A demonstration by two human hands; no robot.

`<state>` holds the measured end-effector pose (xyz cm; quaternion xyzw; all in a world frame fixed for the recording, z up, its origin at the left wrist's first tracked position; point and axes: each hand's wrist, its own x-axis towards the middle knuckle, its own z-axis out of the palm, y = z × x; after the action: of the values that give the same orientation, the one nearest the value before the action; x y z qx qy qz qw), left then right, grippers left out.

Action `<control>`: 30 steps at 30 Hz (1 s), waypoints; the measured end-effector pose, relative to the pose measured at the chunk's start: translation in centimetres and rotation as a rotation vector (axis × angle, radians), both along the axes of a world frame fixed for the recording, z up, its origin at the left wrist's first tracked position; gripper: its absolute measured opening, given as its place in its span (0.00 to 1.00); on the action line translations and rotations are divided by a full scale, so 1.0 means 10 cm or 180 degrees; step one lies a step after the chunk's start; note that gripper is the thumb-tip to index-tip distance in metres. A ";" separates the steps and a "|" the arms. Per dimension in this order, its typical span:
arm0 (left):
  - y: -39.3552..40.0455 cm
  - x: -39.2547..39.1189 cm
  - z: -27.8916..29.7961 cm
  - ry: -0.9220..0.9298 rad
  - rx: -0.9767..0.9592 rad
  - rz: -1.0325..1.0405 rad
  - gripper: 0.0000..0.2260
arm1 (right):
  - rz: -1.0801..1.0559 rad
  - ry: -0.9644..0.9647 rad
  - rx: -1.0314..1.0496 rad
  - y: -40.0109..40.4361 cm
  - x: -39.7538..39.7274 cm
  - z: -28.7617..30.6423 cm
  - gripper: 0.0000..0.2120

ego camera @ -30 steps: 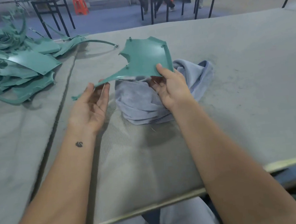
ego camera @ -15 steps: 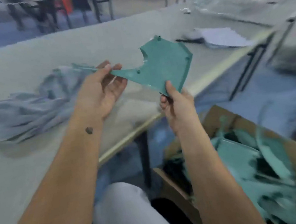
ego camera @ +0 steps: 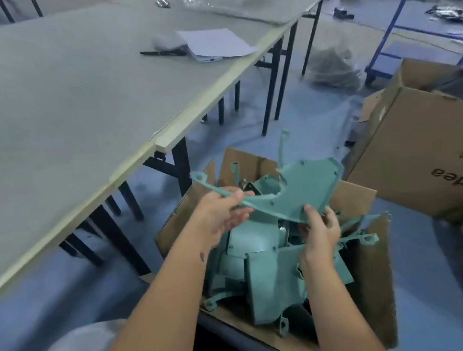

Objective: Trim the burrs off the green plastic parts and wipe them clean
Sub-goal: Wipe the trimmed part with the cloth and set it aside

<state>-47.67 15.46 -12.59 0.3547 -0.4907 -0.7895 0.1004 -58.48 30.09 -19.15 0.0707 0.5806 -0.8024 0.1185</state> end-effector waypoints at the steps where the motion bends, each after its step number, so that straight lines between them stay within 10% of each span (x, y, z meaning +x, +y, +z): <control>1: 0.05 -0.01 -0.08 -0.0024 0.0081 0.0026 0.07 | -0.0134 -0.0038 0.0044 0.02 -0.01 -0.03 0.13; 7: 0.12 0.02 -0.34 -0.0993 0.0050 0.0184 0.09 | -0.0699 0.0795 0.2238 -0.04 0.05 -0.05 0.27; 18: -0.24 0.26 -0.14 -0.1838 -0.1940 -0.0939 0.22 | 0.1502 0.3292 0.2382 -0.56 0.55 -0.12 0.20; 25: -0.62 0.92 0.92 -0.0932 -0.2371 -0.1101 0.12 | 0.1036 0.3707 0.0884 -1.40 1.02 0.68 0.14; 30: -0.98 2.05 1.57 -0.0392 -0.2511 0.0472 0.13 | 0.1448 0.4109 -0.0412 -2.32 2.00 1.51 0.09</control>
<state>-27.20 5.66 3.16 0.3700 -0.7342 -0.5085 0.2559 -38.46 6.94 -4.08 -0.5524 0.4862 -0.6721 -0.0817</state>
